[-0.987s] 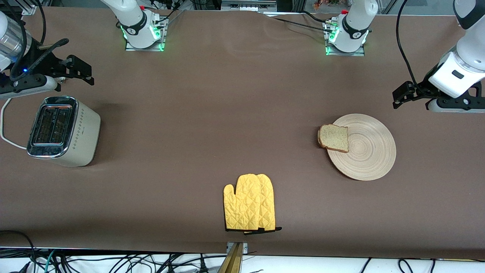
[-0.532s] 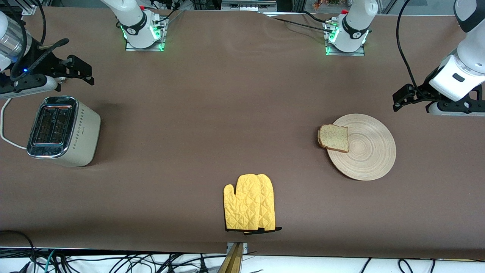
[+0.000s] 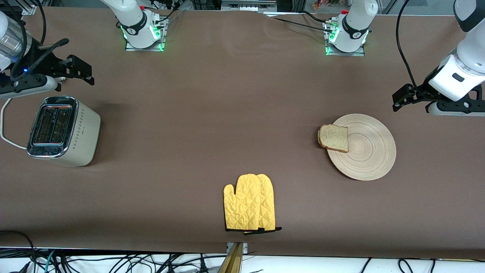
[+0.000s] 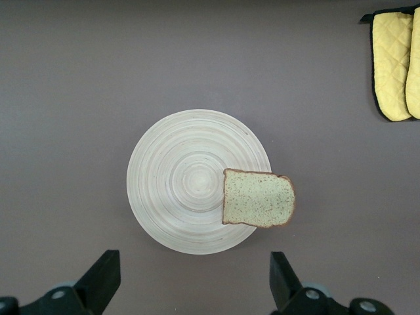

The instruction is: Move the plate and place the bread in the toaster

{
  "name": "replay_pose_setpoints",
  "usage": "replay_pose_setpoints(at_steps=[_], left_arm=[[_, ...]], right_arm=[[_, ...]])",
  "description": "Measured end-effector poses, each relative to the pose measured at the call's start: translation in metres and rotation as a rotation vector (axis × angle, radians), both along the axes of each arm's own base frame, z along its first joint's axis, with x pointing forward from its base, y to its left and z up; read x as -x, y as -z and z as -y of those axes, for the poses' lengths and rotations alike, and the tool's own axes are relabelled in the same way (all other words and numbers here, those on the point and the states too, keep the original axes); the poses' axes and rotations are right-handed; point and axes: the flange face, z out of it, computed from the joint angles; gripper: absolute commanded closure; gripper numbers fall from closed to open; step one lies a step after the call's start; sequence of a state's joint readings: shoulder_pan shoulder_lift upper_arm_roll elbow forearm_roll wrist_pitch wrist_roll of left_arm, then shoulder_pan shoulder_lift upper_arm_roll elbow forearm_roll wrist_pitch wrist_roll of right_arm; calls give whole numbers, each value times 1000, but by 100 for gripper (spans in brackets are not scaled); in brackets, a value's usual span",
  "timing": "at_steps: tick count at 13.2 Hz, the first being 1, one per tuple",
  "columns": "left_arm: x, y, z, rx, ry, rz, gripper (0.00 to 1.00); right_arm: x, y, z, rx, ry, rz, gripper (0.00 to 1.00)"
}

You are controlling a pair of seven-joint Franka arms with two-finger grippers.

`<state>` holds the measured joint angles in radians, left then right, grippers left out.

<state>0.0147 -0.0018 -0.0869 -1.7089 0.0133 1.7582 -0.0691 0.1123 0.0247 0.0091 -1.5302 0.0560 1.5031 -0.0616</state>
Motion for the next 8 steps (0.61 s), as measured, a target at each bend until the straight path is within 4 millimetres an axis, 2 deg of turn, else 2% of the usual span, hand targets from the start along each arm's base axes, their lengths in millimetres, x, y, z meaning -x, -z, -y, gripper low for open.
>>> replay_pose_setpoints(at_steps=[4, 8], left_arm=[[-1, 4, -9, -1, -16, -17, 0], [-8, 18, -44, 52, -92, -55, 0]], right_arm=[[0, 0, 0, 0, 0, 0, 0], [-1, 0, 6, 1, 10, -1, 0]])
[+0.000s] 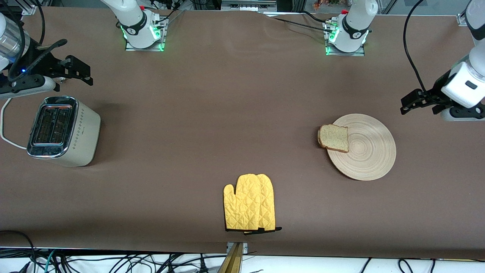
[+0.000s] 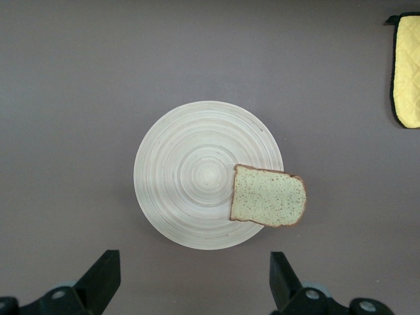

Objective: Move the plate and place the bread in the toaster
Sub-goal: 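Lower the left gripper to the wooden plate's rim and grasp it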

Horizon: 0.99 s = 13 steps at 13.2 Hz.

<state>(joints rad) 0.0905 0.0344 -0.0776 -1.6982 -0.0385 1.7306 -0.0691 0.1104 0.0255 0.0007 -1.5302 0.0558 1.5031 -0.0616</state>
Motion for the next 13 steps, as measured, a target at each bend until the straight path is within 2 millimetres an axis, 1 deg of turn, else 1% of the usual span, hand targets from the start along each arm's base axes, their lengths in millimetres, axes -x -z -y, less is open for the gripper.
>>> replay_pose_setpoints(at_steps=[1, 3, 5, 7, 9, 10, 11, 13], left_arm=[[-1, 6, -15, 43, -39, -20, 0], [-4, 26, -61, 153, -111, -51, 0], [-6, 55, -110, 242, -89, -66, 0], [-9, 93, -147, 330, -14, -76, 0], [-11, 142, -176, 400, 29, -103, 0], [-11, 167, -188, 433, 38, -122, 0], [-11, 196, -199, 478, 46, -137, 0], [-5, 260, -227, 603, 79, -133, 0]], right_arm=[[0, 0, 1, 0, 2, 0, 0], [0, 0, 3, 5, 5, -1, 0], [-1, 1, 4, 10, 5, -1, 0], [-1, 1, 5, 14, 7, 0, 0], [-1, 0, 8, 39, 8, 4, 0], [-1, 0, 9, 46, 8, 5, 0], [-1, 0, 9, 49, 7, 5, 0], [0, 0, 9, 51, 7, -1, 0]])
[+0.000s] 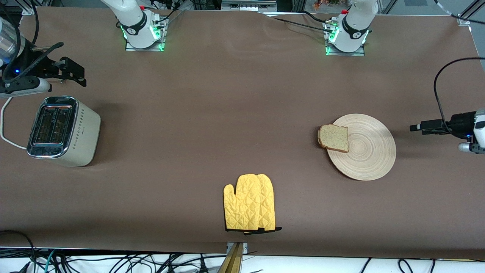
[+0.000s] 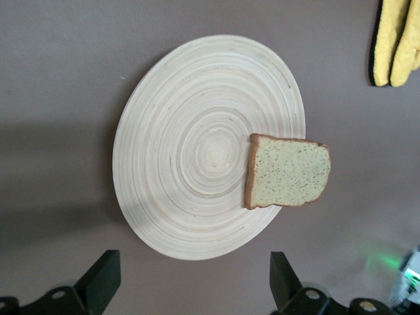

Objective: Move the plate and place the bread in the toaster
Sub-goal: 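Lower the left gripper to the wooden plate's rim and grasp it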

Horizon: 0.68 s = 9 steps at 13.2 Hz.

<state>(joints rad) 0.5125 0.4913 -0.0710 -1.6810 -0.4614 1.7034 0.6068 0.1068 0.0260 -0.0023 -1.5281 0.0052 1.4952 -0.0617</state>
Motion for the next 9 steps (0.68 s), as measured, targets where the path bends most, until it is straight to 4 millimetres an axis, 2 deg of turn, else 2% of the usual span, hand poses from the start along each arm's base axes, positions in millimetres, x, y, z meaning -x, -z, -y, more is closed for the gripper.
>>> replay_pose_setpoints(at_steps=[2, 4, 6, 8, 9], left_arm=[[12, 54, -25, 96, 15, 20, 0], [15, 85, -40, 157, 24, 60, 0], [12, 104, -41, 203, 16, 82, 0], [11, 125, -32, 259, -14, 78, 0], [11, 137, -28, 286, -30, 72, 3]], right_arm=[[0, 0, 0, 1, 0, -2, 0], [1, 0, 0, 1, -1, -7, 0], [5, 3, -3, 5, -6, -39, 0], [6, 3, -6, 6, -12, -48, 0], [7, 3, -6, 6, -12, -51, 0]])
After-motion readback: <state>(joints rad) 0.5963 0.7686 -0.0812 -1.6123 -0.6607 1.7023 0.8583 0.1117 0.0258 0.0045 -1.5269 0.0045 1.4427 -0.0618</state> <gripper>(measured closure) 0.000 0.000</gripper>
